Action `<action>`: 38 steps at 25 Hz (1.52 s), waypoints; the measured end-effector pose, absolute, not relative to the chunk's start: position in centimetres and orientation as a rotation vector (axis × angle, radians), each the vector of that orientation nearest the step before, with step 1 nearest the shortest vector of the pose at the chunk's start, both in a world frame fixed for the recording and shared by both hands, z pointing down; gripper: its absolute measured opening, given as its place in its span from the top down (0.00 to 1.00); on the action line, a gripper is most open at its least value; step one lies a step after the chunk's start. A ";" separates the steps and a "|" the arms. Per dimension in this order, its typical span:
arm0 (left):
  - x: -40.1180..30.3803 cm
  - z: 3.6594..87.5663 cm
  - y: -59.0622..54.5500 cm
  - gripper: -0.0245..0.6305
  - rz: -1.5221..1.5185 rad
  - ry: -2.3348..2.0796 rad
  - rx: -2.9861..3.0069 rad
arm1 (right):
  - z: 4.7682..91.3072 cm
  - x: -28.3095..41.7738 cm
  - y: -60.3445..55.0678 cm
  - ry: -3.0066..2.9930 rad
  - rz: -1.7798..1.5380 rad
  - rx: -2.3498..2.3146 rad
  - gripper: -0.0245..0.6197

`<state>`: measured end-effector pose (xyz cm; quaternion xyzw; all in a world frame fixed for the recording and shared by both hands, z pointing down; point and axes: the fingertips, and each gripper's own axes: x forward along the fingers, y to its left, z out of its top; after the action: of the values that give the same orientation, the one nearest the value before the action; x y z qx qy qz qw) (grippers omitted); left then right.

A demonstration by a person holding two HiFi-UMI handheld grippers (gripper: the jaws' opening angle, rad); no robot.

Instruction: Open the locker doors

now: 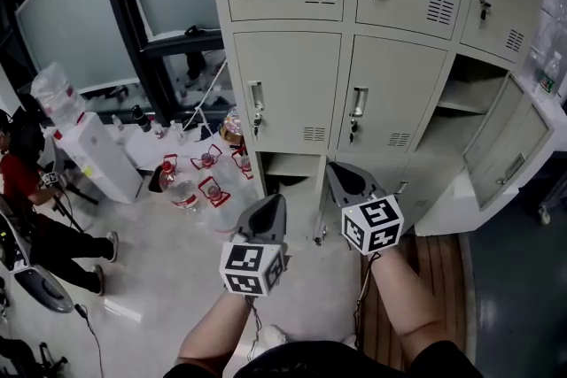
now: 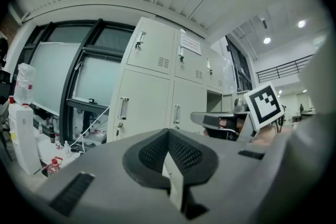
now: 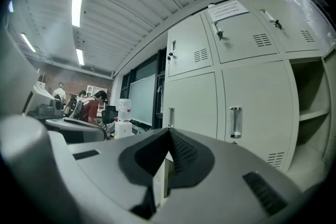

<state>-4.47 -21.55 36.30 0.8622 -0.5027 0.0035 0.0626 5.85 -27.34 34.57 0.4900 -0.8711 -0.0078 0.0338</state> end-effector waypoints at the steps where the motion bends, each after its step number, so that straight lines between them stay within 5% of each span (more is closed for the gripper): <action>1: -5.4 36.3 -21.8 0.96 0.008 -1.521 2.603 | 34.5 4.9 -27.6 -2.680 -0.024 1.505 0.96; 21: -18.8 36.8 -23.3 0.96 -0.007 -1.578 2.569 | 34.8 -9.5 -31.1 -2.706 0.009 1.456 0.96; 30: -19.7 37.3 -25.8 0.96 -0.011 -1.595 2.559 | 35.2 -10.6 -35.7 -2.727 0.035 1.454 0.96; 38: -17.9 37.3 -30.3 0.96 0.019 -1.576 2.601 | 35.4 -10.9 -42.3 -2.744 0.046 1.442 0.85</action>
<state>-17.94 -30.29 37.33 0.8542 -0.5175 0.0062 0.0499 -10.88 -42.33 35.41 0.4650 -0.8850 0.0147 0.0208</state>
